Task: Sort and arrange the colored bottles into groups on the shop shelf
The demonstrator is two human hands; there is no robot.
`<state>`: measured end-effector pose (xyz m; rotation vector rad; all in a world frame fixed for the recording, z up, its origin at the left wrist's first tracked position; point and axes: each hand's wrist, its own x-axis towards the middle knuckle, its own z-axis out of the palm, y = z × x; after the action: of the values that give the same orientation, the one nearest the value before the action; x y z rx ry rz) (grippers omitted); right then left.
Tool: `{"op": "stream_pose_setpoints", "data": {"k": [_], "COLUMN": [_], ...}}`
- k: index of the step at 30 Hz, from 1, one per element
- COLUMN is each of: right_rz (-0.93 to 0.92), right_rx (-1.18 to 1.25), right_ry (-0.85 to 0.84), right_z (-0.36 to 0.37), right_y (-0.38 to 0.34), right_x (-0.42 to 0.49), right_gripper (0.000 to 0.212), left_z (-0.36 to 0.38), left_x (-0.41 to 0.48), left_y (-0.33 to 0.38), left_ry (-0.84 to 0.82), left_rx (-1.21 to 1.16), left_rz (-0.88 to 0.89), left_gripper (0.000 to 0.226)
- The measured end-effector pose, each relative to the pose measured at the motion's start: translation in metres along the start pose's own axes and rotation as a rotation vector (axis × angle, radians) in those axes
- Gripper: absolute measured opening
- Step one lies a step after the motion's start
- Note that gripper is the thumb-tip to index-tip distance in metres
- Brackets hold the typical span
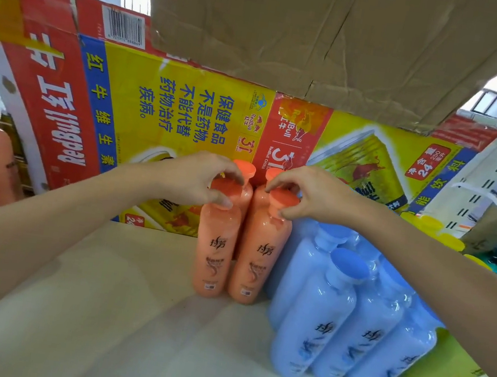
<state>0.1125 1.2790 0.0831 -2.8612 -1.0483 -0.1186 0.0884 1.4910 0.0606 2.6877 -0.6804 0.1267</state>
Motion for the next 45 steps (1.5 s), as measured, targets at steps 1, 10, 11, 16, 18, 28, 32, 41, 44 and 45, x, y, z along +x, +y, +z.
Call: {"op": "stream_pose_setpoints", "data": {"k": [1,10,11,16,18,28,32,41,44,45], "right_rz": [-0.002,0.006,0.006,-0.015,-0.027,-0.056,-0.041,-0.026,-0.034,-0.037], "right_rx": [0.009,0.02,0.031,0.05,0.036,0.08,0.053,0.073,0.069,0.068], "right_ry": [0.009,0.041,0.038,0.028,0.01,-0.028,-0.015,0.013,0.002,0.0], "right_z": [-0.001,0.008,0.01,0.015,0.015,0.013,0.016,0.019,0.019,0.018], "right_y": [0.001,0.011,0.012,0.017,0.018,0.02,0.02,0.02,0.02,0.02], "right_x": [0.0,0.01,0.011,0.011,0.011,0.012,0.016,0.015,0.015,0.015], "right_gripper": [0.04,0.041,0.041,0.043,0.043,0.041,0.042,0.041,0.042,0.042], "left_z": [0.0,0.009,0.011,0.019,0.022,0.029,0.031,0.035,0.032,0.031], "left_x": [0.002,0.022,0.023,0.026,0.025,0.023,0.023,0.022,0.023,0.024], "left_y": [0.001,-0.001,-0.001,-0.001,-0.003,-0.01,-0.011,-0.012,-0.013,-0.013], "left_ry": [0.009,0.035,0.037,0.071,0.077,0.088,0.093,0.145,0.093,0.078], "left_rx": [0.001,0.021,0.007,-0.046,-0.09,-0.221,-0.21,-0.233,-0.276,-0.286], "left_rz": [0.004,0.004,-0.002,0.028,0.037,0.03,0.051,0.067,0.06,0.06], "left_gripper": [0.045,0.045,0.045,0.046,0.047,0.046,0.045,0.044,0.044,0.044]}}
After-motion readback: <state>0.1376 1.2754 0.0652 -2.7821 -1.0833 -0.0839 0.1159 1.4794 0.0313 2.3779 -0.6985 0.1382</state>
